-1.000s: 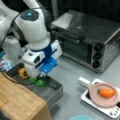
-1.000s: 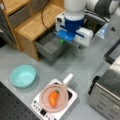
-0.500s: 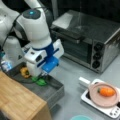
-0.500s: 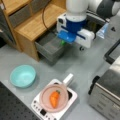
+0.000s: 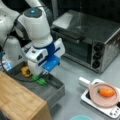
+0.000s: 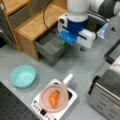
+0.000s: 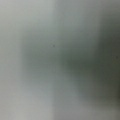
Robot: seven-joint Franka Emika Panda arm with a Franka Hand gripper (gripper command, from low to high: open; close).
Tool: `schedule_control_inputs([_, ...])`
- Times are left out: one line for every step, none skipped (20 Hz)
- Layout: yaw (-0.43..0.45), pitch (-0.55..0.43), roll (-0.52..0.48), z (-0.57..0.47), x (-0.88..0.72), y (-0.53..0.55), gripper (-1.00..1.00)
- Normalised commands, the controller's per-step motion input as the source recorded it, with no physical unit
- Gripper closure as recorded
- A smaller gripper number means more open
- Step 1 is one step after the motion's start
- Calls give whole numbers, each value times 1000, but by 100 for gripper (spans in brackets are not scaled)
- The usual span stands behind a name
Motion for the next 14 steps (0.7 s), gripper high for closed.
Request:
schedule_control_inputs([-164,-53,102,-5,-39,303,-100])
schedule_control_inputs([-162,-51,102,-9,-41,297,-100])
schedule_control_inputs([-159,-50,101,-12,-43,291,-100])
schedule_control_inputs([-158,-50,101,-15,-44,287,-100])
schedule_control_inputs([-158,-49,101,-16,-44,284,-100])
schedule_control_inputs([-160,-48,101,-18,-45,279,-100])
schedule_control_inputs([-131,-59,58,-22,-34,266,-100])
schedule_control_inputs([-125,-61,47,-24,-28,257,-100])
schedule_control_inputs([-123,-62,45,-26,-24,251,-100])
schedule_control_inputs([-123,-62,44,-26,-22,248,-100])
schedule_control_inputs([-123,-62,44,-27,-20,247,-100])
schedule_control_inputs([-123,-62,44,-27,-19,246,-100])
schedule_control_inputs([-123,-62,44,-27,-19,245,-100])
schedule_control_inputs([-123,-62,44,-27,-18,245,-100])
